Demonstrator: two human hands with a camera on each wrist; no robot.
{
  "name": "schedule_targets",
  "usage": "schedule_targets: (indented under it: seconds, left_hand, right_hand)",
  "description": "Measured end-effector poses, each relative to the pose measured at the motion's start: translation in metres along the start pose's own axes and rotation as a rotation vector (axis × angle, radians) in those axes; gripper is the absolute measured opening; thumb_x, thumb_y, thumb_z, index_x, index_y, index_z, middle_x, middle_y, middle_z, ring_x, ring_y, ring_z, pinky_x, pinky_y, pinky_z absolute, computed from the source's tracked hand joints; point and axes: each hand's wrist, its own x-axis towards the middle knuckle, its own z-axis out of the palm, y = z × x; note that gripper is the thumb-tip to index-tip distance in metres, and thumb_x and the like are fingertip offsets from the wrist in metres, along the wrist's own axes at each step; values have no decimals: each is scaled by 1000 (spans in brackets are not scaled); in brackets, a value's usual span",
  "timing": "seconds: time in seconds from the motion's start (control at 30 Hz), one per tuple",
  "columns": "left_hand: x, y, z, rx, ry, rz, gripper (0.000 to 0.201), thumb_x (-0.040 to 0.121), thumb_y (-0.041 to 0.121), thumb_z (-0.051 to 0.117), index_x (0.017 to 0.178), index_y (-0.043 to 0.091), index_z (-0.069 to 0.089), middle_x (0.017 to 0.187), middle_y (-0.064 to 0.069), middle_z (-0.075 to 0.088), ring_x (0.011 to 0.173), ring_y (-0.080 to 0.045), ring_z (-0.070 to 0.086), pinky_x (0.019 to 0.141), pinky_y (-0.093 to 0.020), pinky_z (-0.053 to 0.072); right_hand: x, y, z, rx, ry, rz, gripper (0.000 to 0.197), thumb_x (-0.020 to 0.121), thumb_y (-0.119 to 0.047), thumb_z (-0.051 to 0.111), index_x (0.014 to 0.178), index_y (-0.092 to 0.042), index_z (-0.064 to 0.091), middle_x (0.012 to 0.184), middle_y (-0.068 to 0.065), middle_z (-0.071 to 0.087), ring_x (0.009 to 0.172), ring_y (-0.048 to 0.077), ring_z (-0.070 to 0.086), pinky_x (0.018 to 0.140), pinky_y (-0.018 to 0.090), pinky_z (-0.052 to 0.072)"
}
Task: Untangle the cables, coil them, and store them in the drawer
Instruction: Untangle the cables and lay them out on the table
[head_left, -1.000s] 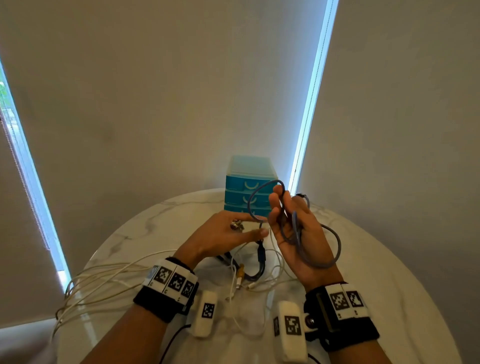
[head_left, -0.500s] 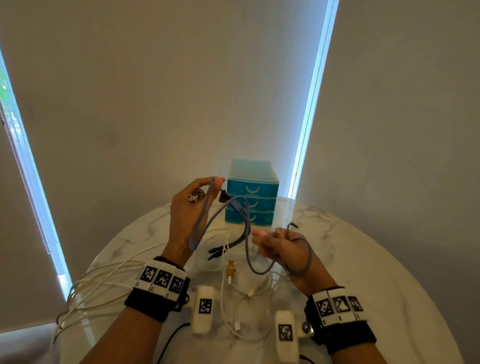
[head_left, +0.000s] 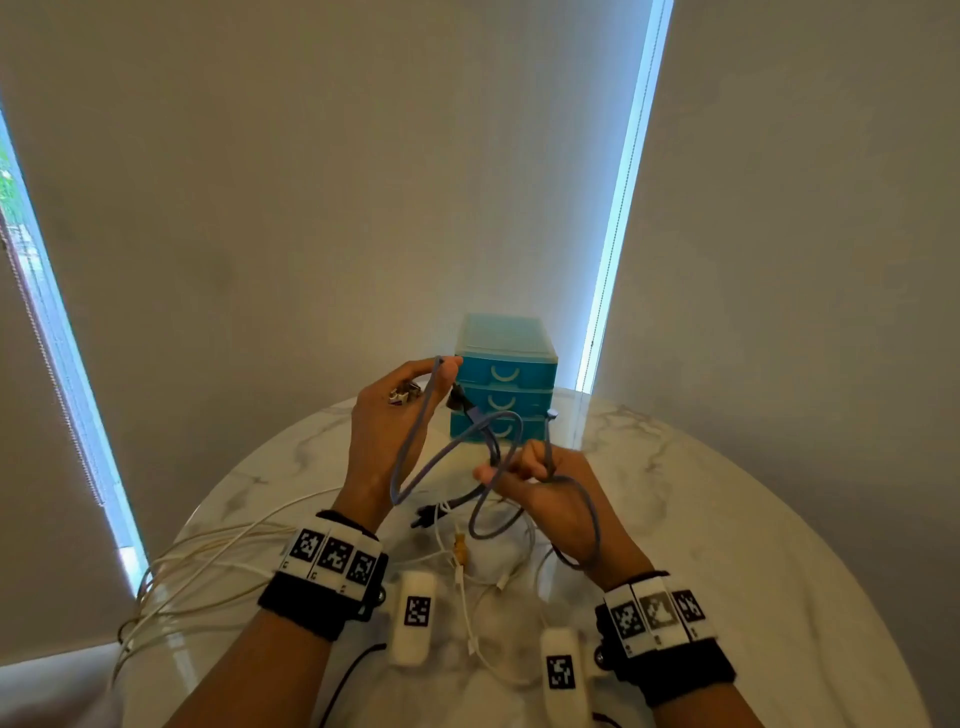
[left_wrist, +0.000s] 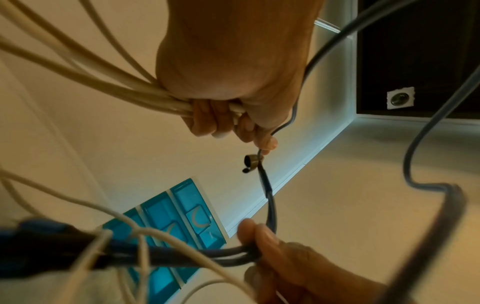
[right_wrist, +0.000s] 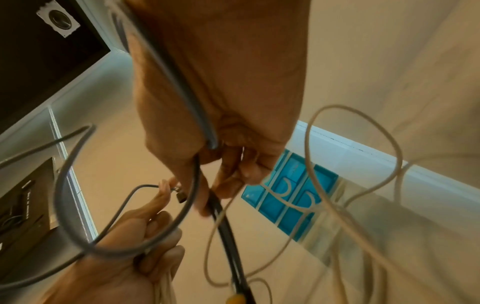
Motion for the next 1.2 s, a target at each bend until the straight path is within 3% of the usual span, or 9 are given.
schedule_targets:
  seconds: [0.17,0.27,0.43,0.53,0.67,0.73,0.83,1.0,1.2]
  left_hand:
    - [2,6,-15,136,-317,-327,38,83,63,80,115,42,79,103,12,80,94,-10,75,75,-35,64]
    - [-1,12,-20,292,-685,-444,37,84,64,78,111,39,81,86,11,73,68,-3,60,53,-16,46]
    - [-10,11,-7,535,-1101,-509,52,72,80,79,118,57,74,121,17,70,110,-6,64,86,-28,54]
    - [-14,6,9,551,-971,-445,46,78,76,78,104,37,81,122,14,71,113,-6,63,100,-32,50]
    - [-14,2,18,529,-811,-358,56,94,73,61,93,20,78,100,1,78,86,-11,68,79,-26,55]
    - [-17,3,22,518,-785,-315,50,98,69,57,96,24,76,94,10,74,83,-5,63,77,-20,49]
    - [-19,-2,30,511,-741,-259,50,94,75,58,124,38,72,117,15,74,103,-4,65,93,-22,47]
    - [-15,-18,24,600,-569,-425,57,90,71,67,57,26,57,54,10,58,56,-12,50,66,-32,42]
    - [-10,-8,9,552,-398,-363,63,98,70,57,71,17,76,68,8,72,69,-9,66,71,-27,51]
  right_hand:
    - [6,1,-20,132,546,-56,47,97,-12,77,69,-7,40,72,16,67,81,31,75,80,40,63]
    - [7,0,-35,160,686,-55,45,100,-10,74,70,-15,40,63,-2,63,74,15,74,82,37,61]
    - [5,-7,-43,177,523,-38,45,101,-9,72,69,-18,42,72,6,72,70,16,69,81,40,59]
    - [1,-17,-37,167,384,-62,44,102,-12,71,64,-26,53,80,22,72,71,25,67,83,45,61]
    - [-2,-28,-34,228,325,-89,48,103,-15,70,62,-38,69,81,22,73,73,23,69,80,37,61]
    - [-3,-29,-34,266,290,-92,43,104,-16,68,66,-37,72,83,18,74,76,21,69,84,36,59]
    - [-3,-36,-33,303,268,-124,49,105,-11,64,64,-37,69,87,17,72,77,18,67,83,34,58]
    - [-1,-48,-44,391,538,-215,43,104,-8,66,70,-24,44,81,8,63,76,19,61,82,31,58]
    - [3,-55,-61,377,764,-239,44,105,-8,64,74,-24,38,72,-9,62,73,10,62,81,24,58]
